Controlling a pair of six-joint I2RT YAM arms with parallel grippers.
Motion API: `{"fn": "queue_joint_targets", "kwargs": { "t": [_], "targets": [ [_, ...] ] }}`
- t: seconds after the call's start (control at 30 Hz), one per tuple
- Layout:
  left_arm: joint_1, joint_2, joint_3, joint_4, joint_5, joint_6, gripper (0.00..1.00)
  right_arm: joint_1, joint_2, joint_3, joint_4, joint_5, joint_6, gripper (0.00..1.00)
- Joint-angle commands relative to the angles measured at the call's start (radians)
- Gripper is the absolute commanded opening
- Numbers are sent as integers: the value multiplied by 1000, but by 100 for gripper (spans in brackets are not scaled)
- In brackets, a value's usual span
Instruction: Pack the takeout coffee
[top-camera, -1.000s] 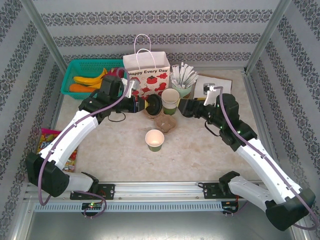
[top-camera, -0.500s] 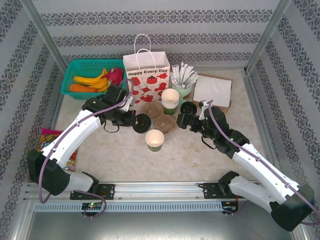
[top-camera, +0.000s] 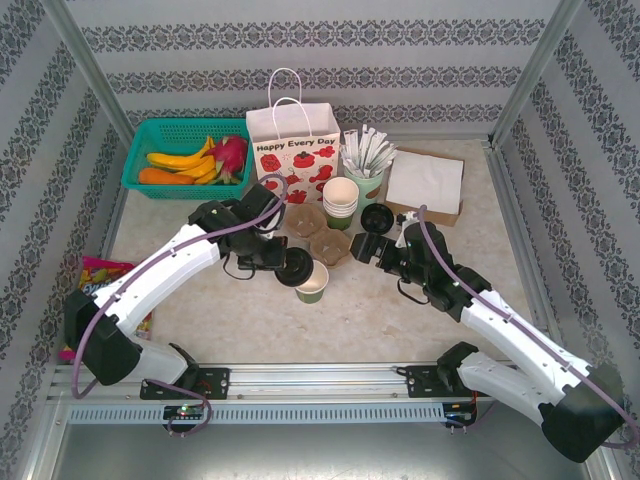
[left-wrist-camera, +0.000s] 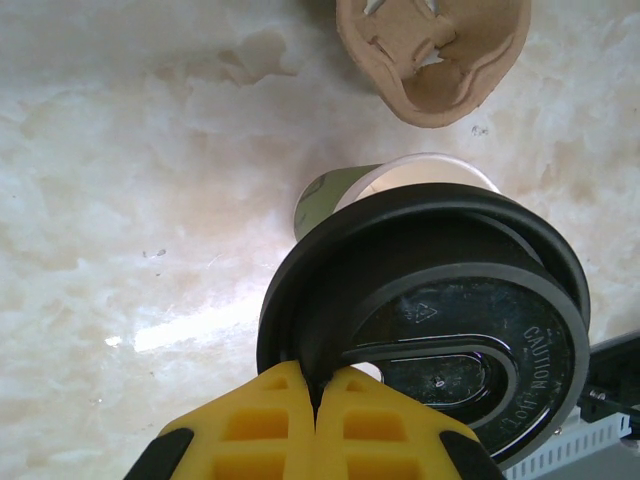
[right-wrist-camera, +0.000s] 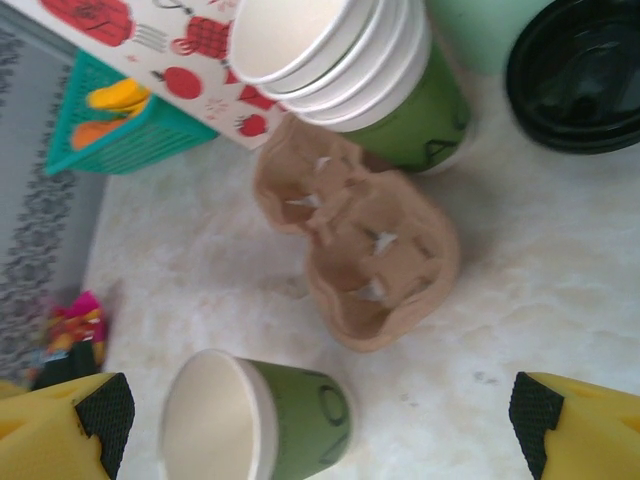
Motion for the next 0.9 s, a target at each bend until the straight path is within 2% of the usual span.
{"fn": "queue_joint_targets", "kwargs": {
  "t": [0.0, 0.13, 0.23, 0.37, 0.87],
  "targets": [
    [-20, 23, 20, 37, 4, -74, 0, 13, 27, -42, 134, -160, 84, 98],
    [-37, 64, 22, 45, 17, -80, 0, 42, 80, -60, 226, -246, 148, 98],
    [-42, 76, 7, 77, 40, -90, 0, 74, 112, -62, 251, -245, 165, 98],
    [-47, 95, 17, 54, 0, -77, 0, 100, 165, -61, 277, -264, 170, 98],
    [-54, 142, 0, 100, 16, -80, 0, 143, 276, -36, 371, -312, 154, 98]
  ]
}}
